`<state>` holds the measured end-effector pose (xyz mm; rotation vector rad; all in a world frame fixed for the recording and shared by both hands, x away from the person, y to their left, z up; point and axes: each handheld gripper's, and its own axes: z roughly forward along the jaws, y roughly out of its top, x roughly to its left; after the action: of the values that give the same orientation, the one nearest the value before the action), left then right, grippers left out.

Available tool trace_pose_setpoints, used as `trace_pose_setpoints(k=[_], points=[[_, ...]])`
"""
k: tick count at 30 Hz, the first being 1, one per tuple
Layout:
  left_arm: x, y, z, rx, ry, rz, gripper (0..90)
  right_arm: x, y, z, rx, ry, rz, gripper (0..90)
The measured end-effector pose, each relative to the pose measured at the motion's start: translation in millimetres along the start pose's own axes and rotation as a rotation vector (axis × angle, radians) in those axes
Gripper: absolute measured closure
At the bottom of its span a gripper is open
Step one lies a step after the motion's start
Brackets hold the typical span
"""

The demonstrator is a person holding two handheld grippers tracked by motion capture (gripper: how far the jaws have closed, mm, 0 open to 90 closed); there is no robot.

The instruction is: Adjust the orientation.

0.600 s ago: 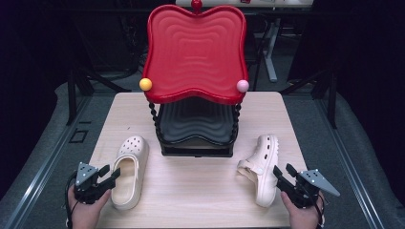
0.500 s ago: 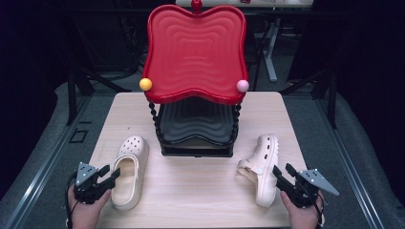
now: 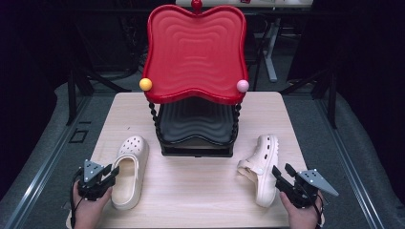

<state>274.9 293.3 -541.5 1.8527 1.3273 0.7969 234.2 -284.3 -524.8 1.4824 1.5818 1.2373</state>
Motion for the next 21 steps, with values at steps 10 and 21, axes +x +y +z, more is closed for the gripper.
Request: trace_pose_setpoints(k=[10,21], points=[[-7.9,3.2,-6.4,0.03,0.005,-0.077,73.6,5.4,2.0,-1.8,0.02,-0.011,-0.068,63.5],[-30.5,3.7,-12.9,0.047,-0.041,-0.117,73.4,35.9,5.2,0.0,0.049,0.022,-0.21,80.9]])
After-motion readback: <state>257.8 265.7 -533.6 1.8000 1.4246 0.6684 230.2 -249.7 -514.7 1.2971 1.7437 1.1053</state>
